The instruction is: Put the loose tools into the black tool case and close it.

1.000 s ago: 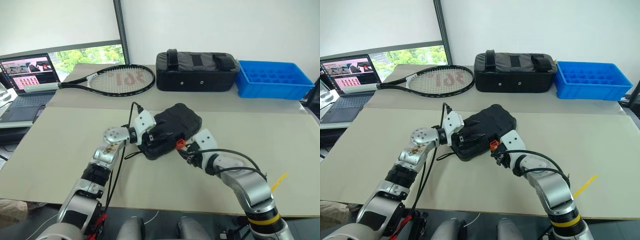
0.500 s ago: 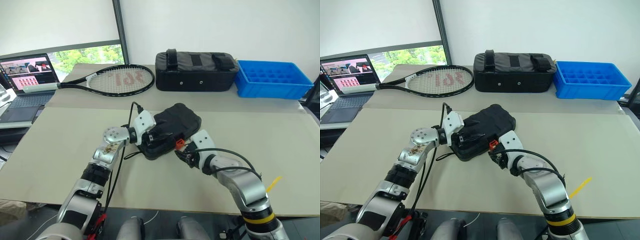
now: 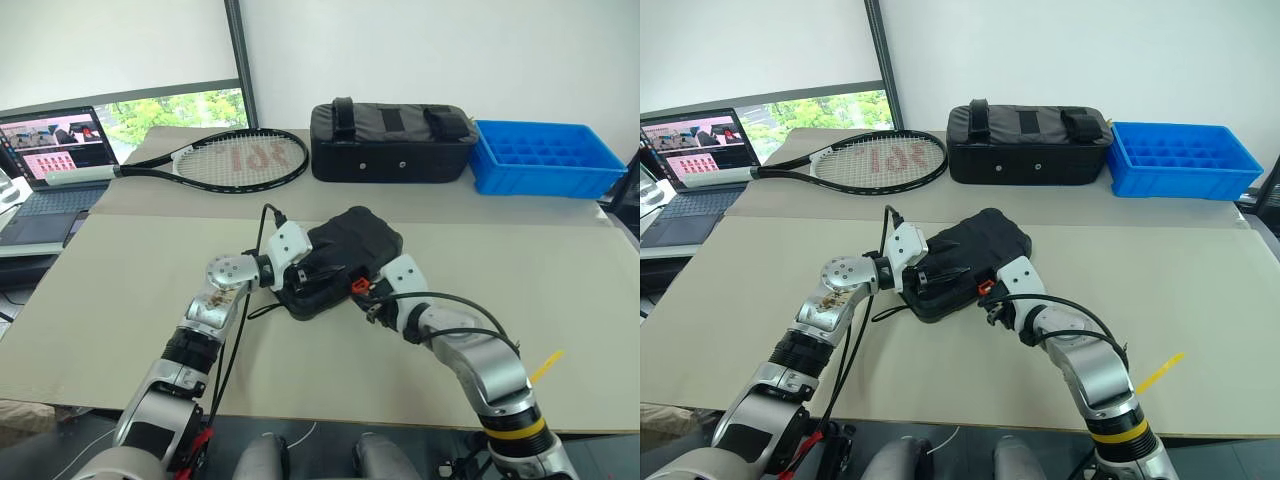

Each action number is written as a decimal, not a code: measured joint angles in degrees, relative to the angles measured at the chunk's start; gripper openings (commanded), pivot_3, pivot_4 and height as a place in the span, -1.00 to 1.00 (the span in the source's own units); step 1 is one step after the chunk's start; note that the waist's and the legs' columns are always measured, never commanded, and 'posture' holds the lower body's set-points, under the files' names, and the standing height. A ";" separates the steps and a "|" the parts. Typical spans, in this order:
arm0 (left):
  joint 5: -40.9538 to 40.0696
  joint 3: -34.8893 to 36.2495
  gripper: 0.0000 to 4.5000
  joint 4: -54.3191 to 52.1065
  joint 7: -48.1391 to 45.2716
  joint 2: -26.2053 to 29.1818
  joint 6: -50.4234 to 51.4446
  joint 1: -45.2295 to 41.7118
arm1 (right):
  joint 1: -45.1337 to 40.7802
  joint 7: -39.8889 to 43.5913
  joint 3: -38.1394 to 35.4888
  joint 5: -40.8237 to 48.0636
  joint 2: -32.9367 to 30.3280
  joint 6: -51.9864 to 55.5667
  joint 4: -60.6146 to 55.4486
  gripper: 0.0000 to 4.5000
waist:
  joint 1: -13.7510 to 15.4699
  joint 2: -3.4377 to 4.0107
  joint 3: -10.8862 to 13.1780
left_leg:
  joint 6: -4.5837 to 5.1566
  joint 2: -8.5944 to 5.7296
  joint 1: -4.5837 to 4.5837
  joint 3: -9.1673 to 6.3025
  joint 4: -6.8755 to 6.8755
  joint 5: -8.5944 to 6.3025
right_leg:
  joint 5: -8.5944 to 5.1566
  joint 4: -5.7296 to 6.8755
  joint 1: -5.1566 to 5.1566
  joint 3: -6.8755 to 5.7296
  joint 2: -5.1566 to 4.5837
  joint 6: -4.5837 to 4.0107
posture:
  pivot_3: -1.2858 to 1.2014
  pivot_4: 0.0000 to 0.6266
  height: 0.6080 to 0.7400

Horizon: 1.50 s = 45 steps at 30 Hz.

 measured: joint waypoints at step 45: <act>0.16 -0.08 0.28 -0.19 -0.02 0.18 -0.14 0.60 | -2.90 1.35 -0.69 1.86 -1.33 3.76 -2.17 -0.49 | -0.24 -0.06 0.04 | 0.00 0.01 -0.02 0.00 -0.13 0.00 | 0.00 -0.04 -0.09 0.04 0.01 0.00 | 0.03 -0.52 0.51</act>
